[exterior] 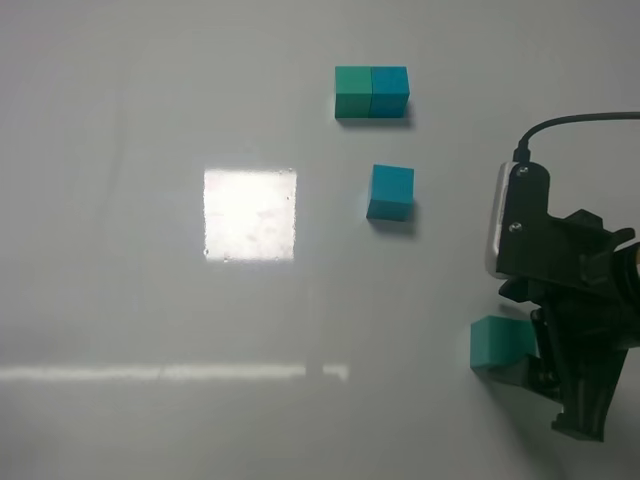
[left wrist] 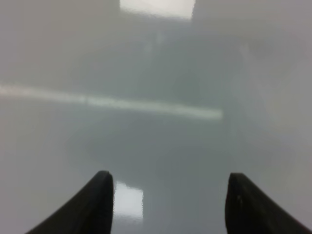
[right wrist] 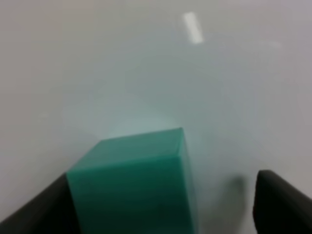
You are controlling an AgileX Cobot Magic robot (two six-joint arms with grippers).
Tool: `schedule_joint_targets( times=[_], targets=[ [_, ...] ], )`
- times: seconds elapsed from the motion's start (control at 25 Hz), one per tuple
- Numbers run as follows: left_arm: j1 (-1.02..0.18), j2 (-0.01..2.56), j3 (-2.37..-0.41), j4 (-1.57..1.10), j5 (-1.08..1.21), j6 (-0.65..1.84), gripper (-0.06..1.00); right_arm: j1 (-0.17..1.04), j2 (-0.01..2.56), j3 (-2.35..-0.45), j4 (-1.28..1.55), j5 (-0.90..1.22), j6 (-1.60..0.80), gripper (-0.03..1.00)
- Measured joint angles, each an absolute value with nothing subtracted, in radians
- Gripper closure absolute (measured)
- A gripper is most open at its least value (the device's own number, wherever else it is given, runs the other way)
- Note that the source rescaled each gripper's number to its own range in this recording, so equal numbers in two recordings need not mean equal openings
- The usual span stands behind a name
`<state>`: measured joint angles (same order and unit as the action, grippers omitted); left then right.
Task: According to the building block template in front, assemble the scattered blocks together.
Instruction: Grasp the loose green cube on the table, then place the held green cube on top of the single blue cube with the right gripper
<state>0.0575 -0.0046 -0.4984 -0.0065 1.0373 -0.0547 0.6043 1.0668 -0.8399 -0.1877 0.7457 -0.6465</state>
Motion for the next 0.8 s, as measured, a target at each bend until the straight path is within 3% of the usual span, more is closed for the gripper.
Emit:
schedule_joint_targets(
  times=[0.16, 0.24, 0.32, 0.44, 0.8],
  targets=[
    [0.057, -0.005, -0.498, -0.006, 1.037, -0.055, 0.67, 0.604, 1.067, -0.792, -0.188, 0.722, -0.64, 0.1],
    [0.057, -0.005, -0.498, -0.006, 1.037, -0.055, 0.67, 0.605, 1.067, -0.78, -0.189, 0.705, -0.636, 0.18],
    [0.057, -0.005, -0.498, -0.006, 1.037, -0.055, 0.68, 0.605, 1.067, -0.78, -0.189, 0.694, -0.632, 0.43],
    [0.057, -0.005, -0.498, -0.006, 1.037, -0.055, 0.68, 0.605, 1.066, -0.778, -0.188, 0.693, -0.63, 0.97],
    [0.057, -0.005, -0.498, -0.006, 1.037, -0.055, 0.68, 0.605, 1.022, -0.813, -0.188, 0.764, -0.631, 0.96]
  ],
)
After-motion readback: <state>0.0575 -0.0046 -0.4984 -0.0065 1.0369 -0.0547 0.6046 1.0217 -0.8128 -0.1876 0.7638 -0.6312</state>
